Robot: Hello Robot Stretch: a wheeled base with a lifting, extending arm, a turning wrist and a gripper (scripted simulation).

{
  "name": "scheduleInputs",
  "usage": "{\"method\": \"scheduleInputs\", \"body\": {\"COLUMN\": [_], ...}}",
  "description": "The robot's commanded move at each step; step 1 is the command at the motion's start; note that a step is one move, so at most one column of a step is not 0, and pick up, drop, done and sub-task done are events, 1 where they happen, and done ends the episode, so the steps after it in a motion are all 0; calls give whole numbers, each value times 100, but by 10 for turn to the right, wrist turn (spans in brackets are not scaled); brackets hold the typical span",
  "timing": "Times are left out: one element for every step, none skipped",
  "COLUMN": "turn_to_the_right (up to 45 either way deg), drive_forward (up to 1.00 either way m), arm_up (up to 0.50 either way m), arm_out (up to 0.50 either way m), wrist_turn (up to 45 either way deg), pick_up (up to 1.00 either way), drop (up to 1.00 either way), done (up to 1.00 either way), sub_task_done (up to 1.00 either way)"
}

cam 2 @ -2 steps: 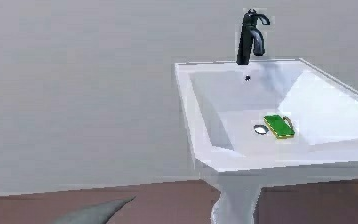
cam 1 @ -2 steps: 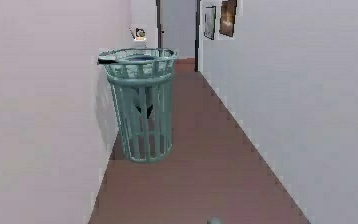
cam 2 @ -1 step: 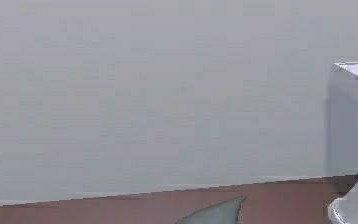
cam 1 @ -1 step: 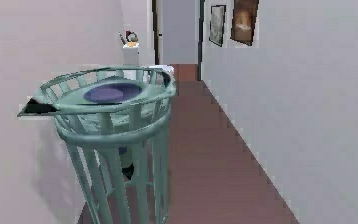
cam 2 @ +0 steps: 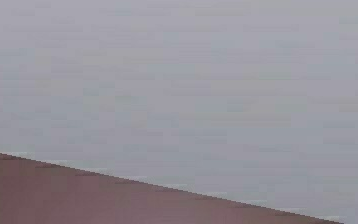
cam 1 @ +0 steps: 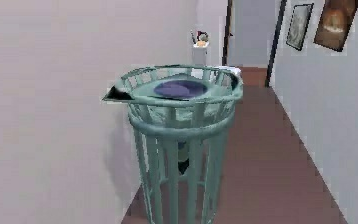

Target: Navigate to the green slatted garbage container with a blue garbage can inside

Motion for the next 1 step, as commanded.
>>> {"method": "scheduleInputs", "body": {"turn_to_the_right": [0], "drive_forward": [0], "arm_up": [0], "arm_out": [0], "wrist_turn": [0], "pick_up": [0], "drop": [0], "done": [100], "sub_task_done": [0]}}
